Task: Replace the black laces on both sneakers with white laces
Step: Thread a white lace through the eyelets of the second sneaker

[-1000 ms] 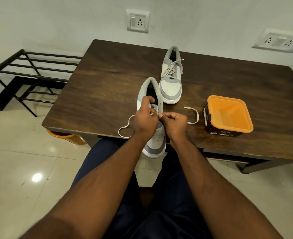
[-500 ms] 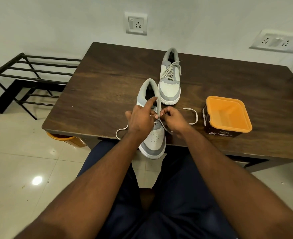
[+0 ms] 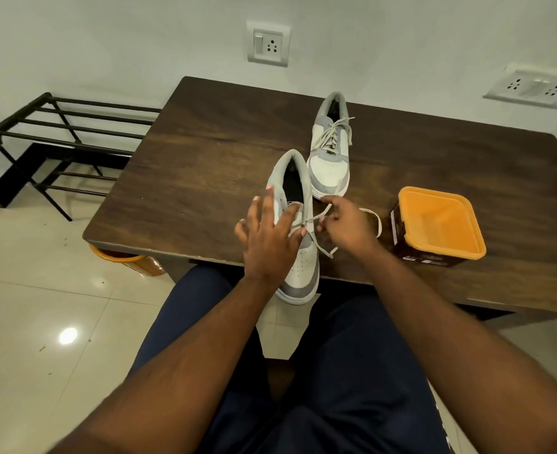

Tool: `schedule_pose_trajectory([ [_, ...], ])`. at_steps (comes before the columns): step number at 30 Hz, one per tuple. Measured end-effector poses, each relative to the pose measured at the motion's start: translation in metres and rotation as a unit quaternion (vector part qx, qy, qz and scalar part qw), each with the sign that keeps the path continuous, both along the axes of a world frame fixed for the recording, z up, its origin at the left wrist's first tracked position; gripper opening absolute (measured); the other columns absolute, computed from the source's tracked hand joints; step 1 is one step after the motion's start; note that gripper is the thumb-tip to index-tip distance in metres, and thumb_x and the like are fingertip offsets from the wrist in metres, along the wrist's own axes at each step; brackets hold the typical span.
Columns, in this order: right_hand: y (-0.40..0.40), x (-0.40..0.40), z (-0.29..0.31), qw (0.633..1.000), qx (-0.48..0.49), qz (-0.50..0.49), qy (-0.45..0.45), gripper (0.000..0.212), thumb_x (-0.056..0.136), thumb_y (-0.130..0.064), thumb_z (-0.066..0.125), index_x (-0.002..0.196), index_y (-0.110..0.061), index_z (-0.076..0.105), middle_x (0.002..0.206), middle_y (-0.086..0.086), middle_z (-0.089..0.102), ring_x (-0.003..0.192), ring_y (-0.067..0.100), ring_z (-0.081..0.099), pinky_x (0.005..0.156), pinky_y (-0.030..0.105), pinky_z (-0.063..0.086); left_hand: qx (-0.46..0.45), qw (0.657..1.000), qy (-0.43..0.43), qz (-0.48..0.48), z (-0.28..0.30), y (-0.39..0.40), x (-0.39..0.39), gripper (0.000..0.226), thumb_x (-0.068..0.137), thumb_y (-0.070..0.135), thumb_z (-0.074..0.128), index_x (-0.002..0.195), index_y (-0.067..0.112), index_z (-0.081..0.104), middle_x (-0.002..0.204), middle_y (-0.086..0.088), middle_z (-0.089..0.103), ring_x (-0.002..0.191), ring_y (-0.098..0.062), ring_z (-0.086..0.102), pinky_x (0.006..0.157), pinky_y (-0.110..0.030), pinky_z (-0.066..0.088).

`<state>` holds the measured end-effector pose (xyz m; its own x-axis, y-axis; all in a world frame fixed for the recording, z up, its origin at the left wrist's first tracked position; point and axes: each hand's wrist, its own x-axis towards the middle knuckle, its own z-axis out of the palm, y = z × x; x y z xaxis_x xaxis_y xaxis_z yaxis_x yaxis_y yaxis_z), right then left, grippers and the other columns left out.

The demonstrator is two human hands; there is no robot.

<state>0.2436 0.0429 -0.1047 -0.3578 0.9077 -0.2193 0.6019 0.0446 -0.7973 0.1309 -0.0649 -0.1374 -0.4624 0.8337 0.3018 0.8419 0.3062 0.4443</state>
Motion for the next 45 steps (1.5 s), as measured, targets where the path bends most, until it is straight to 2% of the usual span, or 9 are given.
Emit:
schedule_pose_trajectory([
  [6, -0.016, 0.000, -0.008, 0.984, 0.159, 0.073, -0.041, 0.012, 0.090, -0.016, 0.063, 0.089, -0.013, 0.074, 0.076, -0.002, 0.068, 0.070, 0.014, 0.062, 0.068, 0.027, 0.047, -0.044, 0.996, -0.079, -0.009, -0.008, -0.002, -0.007, 0.055, 0.092, 0.059, 0.049, 0.143, 0.044, 0.037, 0.159, 0.007, 0.026, 0.148, -0.023, 0.015, 0.111, -0.060, 0.011],
  [12, 0.073, 0.031, 0.038, 0.953, 0.105, -0.262, 0.112, 0.025, 0.087, -0.003, 0.058, 0.067, -0.017, 0.066, 0.067, 0.006, 0.066, 0.057, 0.021, 0.063, 0.061, 0.038, 0.058, -0.047, 0.994, -0.102, 0.003, -0.010, -0.003, -0.005, 0.053, 0.093, 0.060, 0.046, 0.143, 0.045, 0.035, 0.159, 0.010, 0.026, 0.148, -0.020, 0.015, 0.112, -0.060, 0.008],
  [14, 0.078, 0.034, 0.037, 0.971, 0.119, -0.203, 0.039, 0.015, 0.087, -0.007, 0.061, 0.095, -0.014, 0.073, 0.080, 0.008, 0.071, 0.068, 0.021, 0.068, 0.071, 0.043, 0.060, -0.045, 0.993, -0.107, -0.001, -0.010, -0.004, -0.005, 0.053, 0.094, 0.058, 0.046, 0.144, 0.044, 0.035, 0.159, 0.009, 0.026, 0.148, -0.020, 0.016, 0.112, -0.059, 0.007],
  [17, 0.053, 0.029, 0.021, 0.988, 0.139, -0.015, -0.066, 0.067, 0.082, -0.008, 0.069, 0.142, -0.025, 0.043, 0.102, 0.009, 0.066, 0.089, 0.023, 0.063, 0.084, 0.042, 0.055, -0.044, 0.993, -0.112, -0.006, -0.010, -0.004, -0.006, 0.053, 0.094, 0.057, 0.046, 0.144, 0.043, 0.035, 0.159, 0.009, 0.026, 0.147, -0.021, 0.018, 0.112, -0.058, 0.007],
  [23, -0.010, 0.004, -0.009, 0.942, 0.245, 0.168, -0.158, 0.021, 0.091, -0.025, 0.060, 0.108, -0.014, 0.065, 0.108, 0.007, 0.056, 0.096, 0.024, 0.058, 0.079, 0.037, 0.050, -0.049, 0.993, -0.112, -0.002, -0.010, -0.004, -0.005, 0.054, 0.093, 0.060, 0.046, 0.144, 0.045, 0.035, 0.159, 0.011, 0.024, 0.146, -0.020, 0.020, 0.112, -0.058, 0.009],
  [29, 0.023, 0.005, 0.017, 0.902, 0.334, 0.133, -0.239, 0.022, 0.094, -0.034, 0.057, 0.102, -0.020, 0.072, 0.098, 0.001, 0.059, 0.093, 0.022, 0.058, 0.069, 0.032, 0.046, -0.080, 0.993, -0.082, -0.012, -0.007, -0.003, -0.005, 0.046, 0.096, 0.057, 0.041, 0.140, 0.044, 0.037, 0.159, 0.007, 0.025, 0.146, -0.021, 0.022, 0.111, -0.059, 0.009],
  [35, -0.018, 0.022, 0.012, 0.992, 0.105, 0.067, -0.015, 0.031, 0.090, -0.025, 0.062, 0.114, -0.026, 0.042, 0.082, -0.003, 0.062, 0.075, 0.014, 0.061, 0.067, 0.032, 0.047, -0.044, 0.993, -0.110, -0.007, -0.009, -0.006, -0.005, 0.050, 0.094, 0.057, 0.045, 0.141, 0.040, 0.039, 0.158, 0.006, 0.029, 0.144, -0.022, 0.026, 0.111, -0.059, 0.011],
  [41, -0.068, 0.044, -0.015, 0.979, 0.133, 0.131, -0.086, 0.021, 0.089, -0.020, 0.061, 0.090, -0.027, 0.042, 0.079, -0.007, 0.058, 0.072, 0.017, 0.058, 0.069, 0.044, 0.053, 0.022, 0.983, -0.181, 0.009, -0.004, -0.006, 0.001, 0.054, 0.093, 0.052, 0.053, 0.141, 0.029, 0.039, 0.151, 0.003, 0.038, 0.136, -0.019, 0.035, 0.106, -0.053, 0.022],
  [45, -0.074, 0.027, 0.020, 0.975, -0.103, 0.135, 0.146, 0.027, 0.093, 0.002, 0.053, 0.105, -0.018, 0.067, 0.090, 0.009, 0.070, 0.078, 0.015, 0.063, 0.070, 0.028, 0.056, 0.132, 0.942, -0.308, 0.000, 0.003, -0.017, 0.004, 0.012, 0.094, 0.015, 0.057, 0.106, 0.015, 0.061, 0.105, 0.000, 0.064, 0.095, -0.015, 0.059, 0.081, -0.039, 0.050],
])
